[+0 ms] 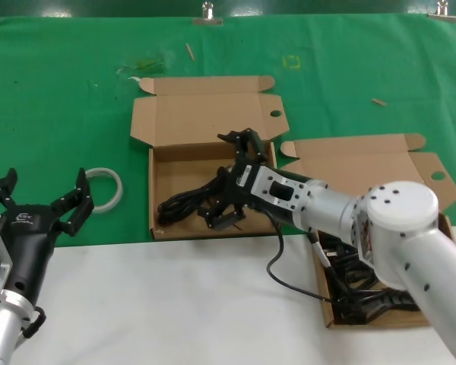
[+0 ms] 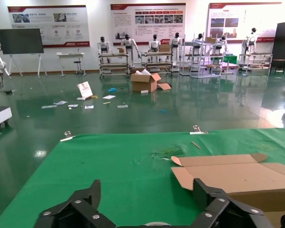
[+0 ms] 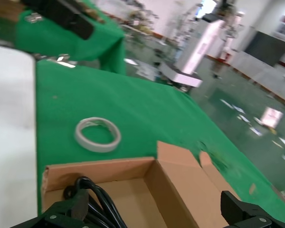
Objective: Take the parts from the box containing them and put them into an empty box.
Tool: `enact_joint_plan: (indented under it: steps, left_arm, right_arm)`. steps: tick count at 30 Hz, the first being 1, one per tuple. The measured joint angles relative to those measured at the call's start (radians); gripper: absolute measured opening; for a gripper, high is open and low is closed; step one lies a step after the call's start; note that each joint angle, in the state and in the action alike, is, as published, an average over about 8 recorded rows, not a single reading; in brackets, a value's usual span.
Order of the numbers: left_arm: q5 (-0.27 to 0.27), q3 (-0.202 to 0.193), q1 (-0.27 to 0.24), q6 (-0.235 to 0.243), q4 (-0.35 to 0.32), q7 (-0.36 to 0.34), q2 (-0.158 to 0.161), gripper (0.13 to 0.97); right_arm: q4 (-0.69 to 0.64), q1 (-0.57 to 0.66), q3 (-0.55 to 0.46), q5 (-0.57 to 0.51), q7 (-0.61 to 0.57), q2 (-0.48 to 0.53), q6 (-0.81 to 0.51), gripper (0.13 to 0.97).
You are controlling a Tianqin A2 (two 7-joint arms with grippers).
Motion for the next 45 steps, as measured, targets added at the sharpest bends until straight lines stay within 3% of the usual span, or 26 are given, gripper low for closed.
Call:
enact_joint_plan:
  steps: [6, 15, 24, 45]
  left_arm:
    - [0.0, 0.0, 0.0, 0.0, 0.0, 0.0, 0.0, 0.701]
    - [0.0, 0.0, 0.0, 0.0, 0.0, -0.001, 0.0, 0.856]
    - [0.0, 0.0, 0.0, 0.0, 0.0, -0.001, 0.0, 0.943]
    - [0.0, 0.0, 0.0, 0.0, 0.0, -0.001, 0.0, 0.966]
  right_arm:
    - [0.12, -0.104, 0.065, -0.003, 0.083, 0.02, 0.073, 0.966]
    - [0.303, -0.26, 0.164, -0.008, 0.21, 0.049, 0.184, 0.966]
    - [0.484, -0.416, 0.263, -0.013, 0.336, 0.079, 0.293, 0.966]
    - [0.873, -0.75, 0.474, -0.023, 0.607, 0.142, 0.529, 0.966]
